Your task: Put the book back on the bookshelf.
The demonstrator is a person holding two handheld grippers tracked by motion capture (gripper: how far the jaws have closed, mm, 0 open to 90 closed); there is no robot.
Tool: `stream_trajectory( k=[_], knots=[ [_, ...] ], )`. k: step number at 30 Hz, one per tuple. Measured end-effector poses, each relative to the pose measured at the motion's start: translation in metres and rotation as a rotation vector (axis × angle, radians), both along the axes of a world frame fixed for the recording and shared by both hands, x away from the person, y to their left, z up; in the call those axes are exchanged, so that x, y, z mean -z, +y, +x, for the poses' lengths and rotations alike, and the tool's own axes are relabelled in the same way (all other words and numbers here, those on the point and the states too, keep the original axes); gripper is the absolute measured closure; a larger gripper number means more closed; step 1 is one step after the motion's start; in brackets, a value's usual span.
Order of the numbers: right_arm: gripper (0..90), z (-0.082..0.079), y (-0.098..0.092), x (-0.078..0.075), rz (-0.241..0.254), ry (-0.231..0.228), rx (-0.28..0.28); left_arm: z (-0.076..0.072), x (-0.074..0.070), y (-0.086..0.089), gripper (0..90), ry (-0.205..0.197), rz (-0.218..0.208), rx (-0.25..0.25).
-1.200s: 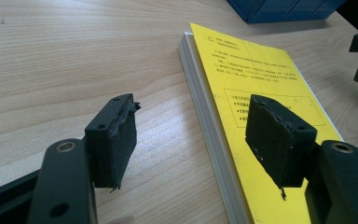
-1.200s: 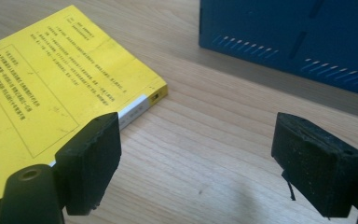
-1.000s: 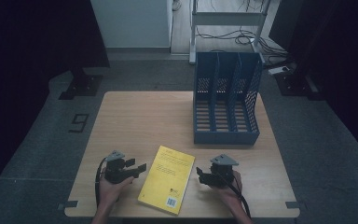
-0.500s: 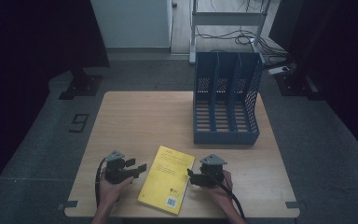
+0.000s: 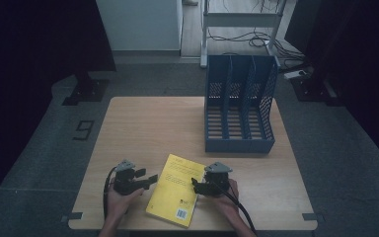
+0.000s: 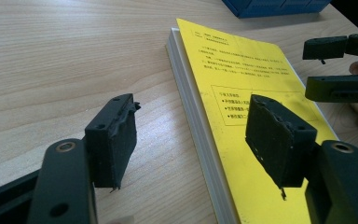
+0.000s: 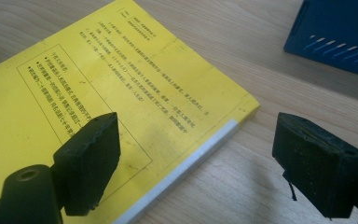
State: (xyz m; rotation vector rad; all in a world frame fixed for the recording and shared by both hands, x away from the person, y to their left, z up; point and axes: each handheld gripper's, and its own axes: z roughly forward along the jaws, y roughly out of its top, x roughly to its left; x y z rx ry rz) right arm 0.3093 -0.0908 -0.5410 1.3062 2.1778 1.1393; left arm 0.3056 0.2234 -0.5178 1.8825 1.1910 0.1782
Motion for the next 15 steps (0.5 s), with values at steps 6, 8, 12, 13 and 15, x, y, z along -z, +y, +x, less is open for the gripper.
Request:
stream_trajectory(
  k=[6, 8, 12, 13, 15],
  knots=[
    [13.9, 0.002, 0.009, 0.003, -0.011, 0.007, -0.008, 0.000, 0.001, -0.002, 33.8, 0.002, 0.005, 0.005],
    [13.4, 0.003, 0.011, 0.006, -0.013, 0.014, -0.007, 0.000, 0.001, -0.003, 33.7, 0.002, 0.006, 0.007],
    [13.2, 0.004, 0.011, 0.006, -0.004, 0.025, -0.008, 0.000, 0.003, -0.006, 33.7, 0.004, 0.012, 0.014],
    [13.3, 0.004, 0.011, 0.006, -0.003, 0.026, -0.009, 0.000, 0.003, -0.007, 33.7, 0.004, 0.015, 0.017],
    [13.5, 0.004, 0.011, 0.007, -0.001, 0.025, -0.009, 0.000, 0.003, -0.008, 33.7, 0.004, 0.019, 0.020]
  ],
)
